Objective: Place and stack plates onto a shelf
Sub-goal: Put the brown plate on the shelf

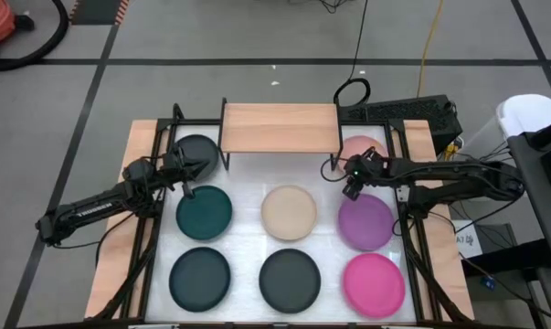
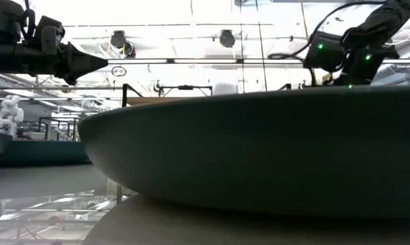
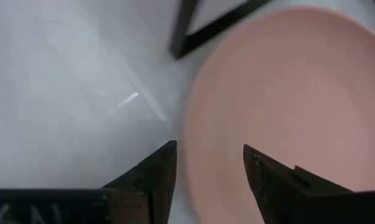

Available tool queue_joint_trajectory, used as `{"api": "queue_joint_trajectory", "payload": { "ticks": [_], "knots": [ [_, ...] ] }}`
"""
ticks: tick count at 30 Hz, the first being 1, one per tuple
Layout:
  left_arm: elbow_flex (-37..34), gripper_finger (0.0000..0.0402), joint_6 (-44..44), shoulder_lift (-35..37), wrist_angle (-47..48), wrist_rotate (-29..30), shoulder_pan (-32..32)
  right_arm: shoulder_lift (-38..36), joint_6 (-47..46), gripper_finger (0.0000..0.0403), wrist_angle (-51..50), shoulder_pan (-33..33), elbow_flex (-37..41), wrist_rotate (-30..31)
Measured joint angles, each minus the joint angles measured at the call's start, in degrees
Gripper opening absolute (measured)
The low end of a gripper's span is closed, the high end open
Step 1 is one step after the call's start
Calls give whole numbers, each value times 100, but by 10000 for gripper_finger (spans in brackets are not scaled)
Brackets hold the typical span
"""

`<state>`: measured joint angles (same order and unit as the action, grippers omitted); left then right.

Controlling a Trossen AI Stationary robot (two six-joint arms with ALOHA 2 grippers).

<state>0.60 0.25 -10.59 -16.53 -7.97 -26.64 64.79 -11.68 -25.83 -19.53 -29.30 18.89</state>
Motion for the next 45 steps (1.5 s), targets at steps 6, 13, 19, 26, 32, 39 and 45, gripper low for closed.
{"api": "queue_joint_trajectory", "payload": {
  "ticks": [6, 13, 19, 26, 32, 39, 45],
  "knots": [
    [0, 15, -2, 0, 0, 0, 0, 404, -132, 168, 75, -215, 0, 189],
    [0, 15, -2, 0, 0, 0, -1, 733, -122, 128, 101, -258, -2, -104],
    [0, 15, -2, 2, 0, 0, 1, 749, -340, 29, 109, -253, -7, -85],
    [0, 15, -2, 0, 0, 0, 1, 164, -964, 6, 93, -253, 0, 242],
    [0, 15, 0, 1, 0, 0, 0, -863, -1299, 2, 82, -260, -70, 1307],
    [0, 15, -2, 2, 0, -2, 1, -1850, -152, 1, 1173, -157, -644, 1972],
    [0, 15, 0, 0, 0, -2, 1, -1497, 1522, 1, 3046, 259, -1303, 934]
  ]
}}
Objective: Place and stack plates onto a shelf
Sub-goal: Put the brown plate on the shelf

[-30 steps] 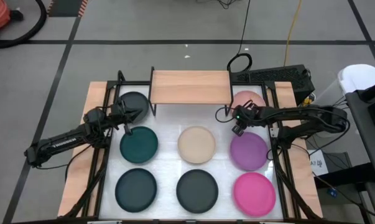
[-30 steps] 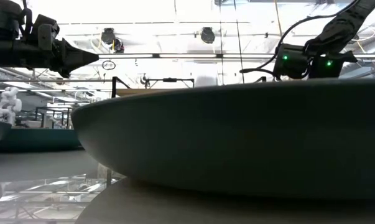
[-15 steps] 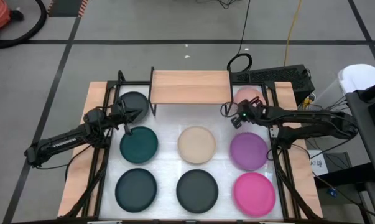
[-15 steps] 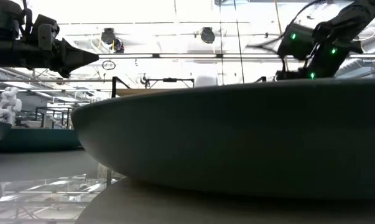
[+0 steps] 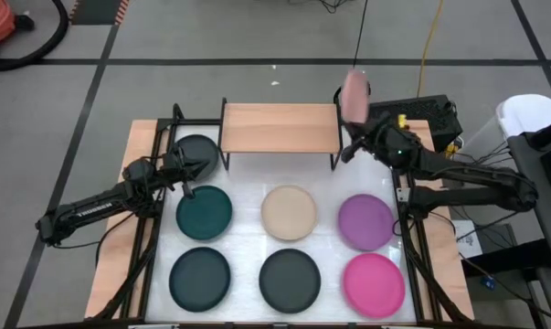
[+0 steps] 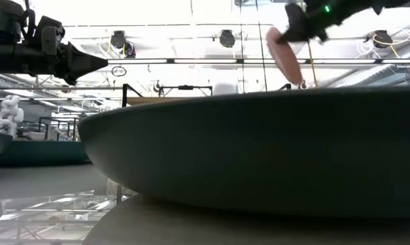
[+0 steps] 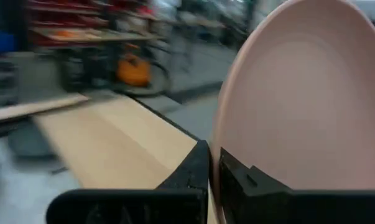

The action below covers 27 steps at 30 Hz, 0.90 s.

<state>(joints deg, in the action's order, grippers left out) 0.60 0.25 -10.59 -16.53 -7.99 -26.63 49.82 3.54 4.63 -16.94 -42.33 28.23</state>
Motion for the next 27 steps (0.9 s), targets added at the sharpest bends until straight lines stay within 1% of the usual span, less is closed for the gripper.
{"api": "queue_joint_trajectory", "payload": {
  "ticks": [5, 9, 14, 20, 24, 27],
  "knots": [
    [0, 15, 0, 1, 0, 1, -1, 973, 643, 1, -27, 256, -685, -450],
    [0, 15, -2, 2, 0, 2, 0, 1761, 1049, 0, -81, 345, -997, -850],
    [0, 15, -1, 0, 0, 2, -2, 2526, 1212, 0, -82, 345, -1086, -901],
    [0, 15, 0, 0, 0, 2, -2, 2964, 1269, 0, -382, 235, -1103, -876],
    [0, 15, -2, 0, 0, 2, 0, 3053, 1252, 2, -464, 229, -1103, -877],
    [0, 15, -1, 0, 0, 2, -1, 3049, 1239, 13, -490, 229, -1103, -896]
  ]
}}
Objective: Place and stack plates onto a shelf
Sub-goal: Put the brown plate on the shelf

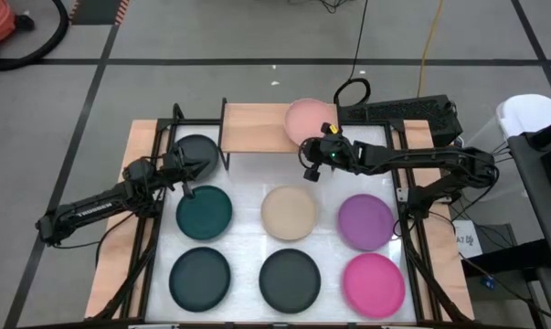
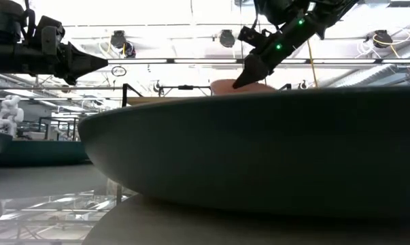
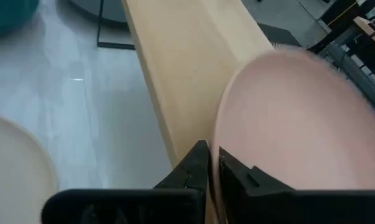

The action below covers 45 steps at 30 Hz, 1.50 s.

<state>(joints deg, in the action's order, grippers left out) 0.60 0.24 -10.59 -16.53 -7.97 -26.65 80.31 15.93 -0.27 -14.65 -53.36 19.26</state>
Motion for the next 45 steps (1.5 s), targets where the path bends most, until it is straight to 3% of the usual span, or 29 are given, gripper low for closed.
{"api": "queue_joint_trajectory", "payload": {
  "ticks": [14, 21, 27, 33, 40, 45],
  "knots": [
    [0, 15, 1, 0, 0, 0, 0, 0, -29, 72, 253, 18, 0, -607],
    [0, 15, 0, 0, 0, -2, 0, -2, -119, 84, 104, 2, 2, -552],
    [0, 15, -2, 0, 1, 0, 2, -2, -174, 68, -134, 0, 6, 2],
    [0, 15, -1, 0, 0, -2, 1, -2, -151, 6, -129, 2, 7, -2],
    [0, 15, 0, 0, 0, -2, 2, -2, -104, 1, 156, 34, 7, -609],
    [0, 15, -2, 0, 0, 0, 1, -2, 136, 0, 443, 163, 7, -502]
  ]
}}
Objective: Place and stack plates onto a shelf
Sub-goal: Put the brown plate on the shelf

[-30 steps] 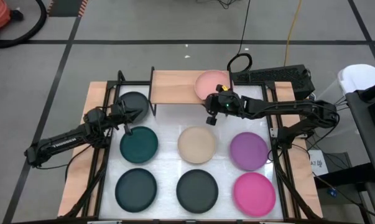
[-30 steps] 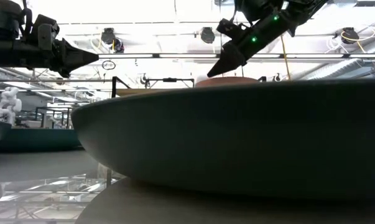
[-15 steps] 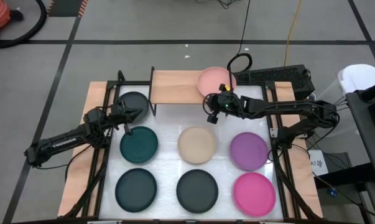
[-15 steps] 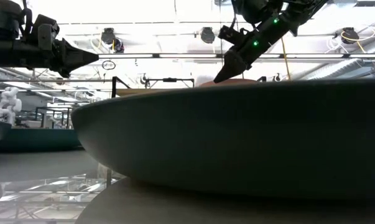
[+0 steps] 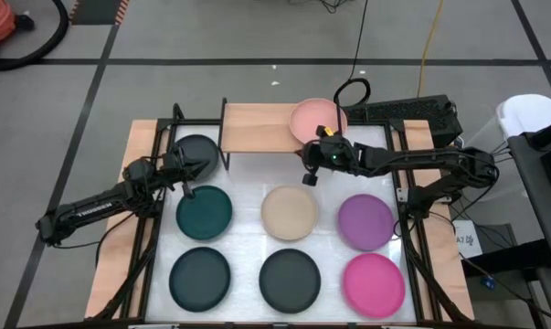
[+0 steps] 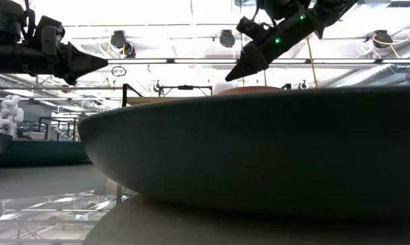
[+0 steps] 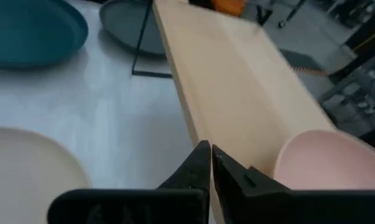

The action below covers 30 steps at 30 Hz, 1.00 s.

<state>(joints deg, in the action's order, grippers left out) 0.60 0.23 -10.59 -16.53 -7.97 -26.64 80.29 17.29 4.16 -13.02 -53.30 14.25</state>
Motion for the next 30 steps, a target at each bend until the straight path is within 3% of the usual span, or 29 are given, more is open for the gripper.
{"api": "queue_joint_trajectory", "payload": {
  "ticks": [5, 13, 18, 24, 30],
  "knots": [
    [0, 15, 2, 2, 0, -2, 0, 0, 291, 20, 94, 55, 0, 532],
    [0, 15, 0, 2, 2, -2, -1, 0, 291, 130, -719, 55, 2, 1362],
    [0, 15, 1, 1, 0, -1, 0, 0, 153, 167, -766, 24, 2, 1770],
    [0, 15, 0, 2, 1, -2, -1, 0, -238, 145, -1080, -116, 2, 1713],
    [0, 15, 2, 1, 2, -1, 0, -4, -307, 56, -1191, -240, 2, 1261]
  ]
}}
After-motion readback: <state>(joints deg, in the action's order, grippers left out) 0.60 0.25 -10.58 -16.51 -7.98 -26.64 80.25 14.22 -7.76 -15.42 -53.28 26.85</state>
